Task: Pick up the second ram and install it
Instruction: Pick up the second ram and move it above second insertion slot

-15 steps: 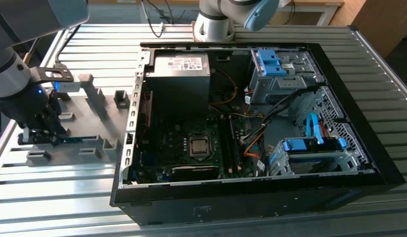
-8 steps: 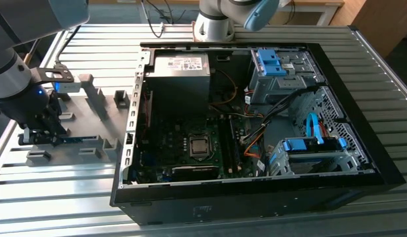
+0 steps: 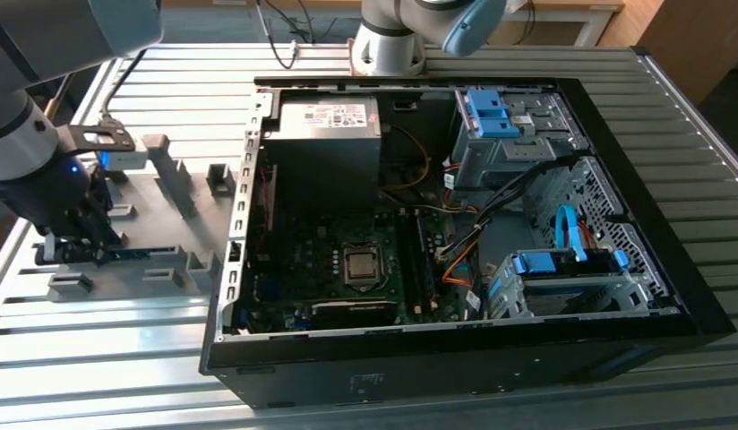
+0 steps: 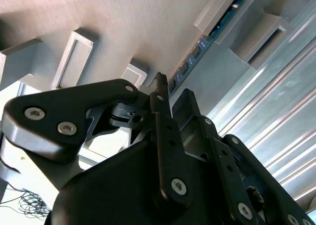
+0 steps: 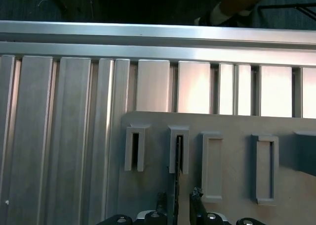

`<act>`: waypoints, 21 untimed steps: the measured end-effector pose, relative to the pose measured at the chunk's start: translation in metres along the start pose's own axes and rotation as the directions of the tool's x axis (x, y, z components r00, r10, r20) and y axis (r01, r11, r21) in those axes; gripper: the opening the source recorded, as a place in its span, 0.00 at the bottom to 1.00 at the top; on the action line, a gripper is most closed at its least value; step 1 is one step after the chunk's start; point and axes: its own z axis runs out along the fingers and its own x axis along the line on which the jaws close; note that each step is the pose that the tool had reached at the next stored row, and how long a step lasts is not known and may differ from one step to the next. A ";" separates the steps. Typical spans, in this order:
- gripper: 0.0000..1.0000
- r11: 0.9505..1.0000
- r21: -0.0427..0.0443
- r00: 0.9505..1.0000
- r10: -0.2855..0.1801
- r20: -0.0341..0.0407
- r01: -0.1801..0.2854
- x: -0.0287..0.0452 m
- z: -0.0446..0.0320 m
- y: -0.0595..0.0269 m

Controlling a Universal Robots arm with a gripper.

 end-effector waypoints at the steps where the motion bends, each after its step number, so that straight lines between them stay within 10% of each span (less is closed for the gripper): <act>1: 0.32 1.000 0.000 1.000 0.000 0.000 0.000 0.0000 0.0004 0.0000; 21: 0.32 1.000 0.000 1.000 0.000 0.001 0.000 -0.0004 0.0082 -0.0003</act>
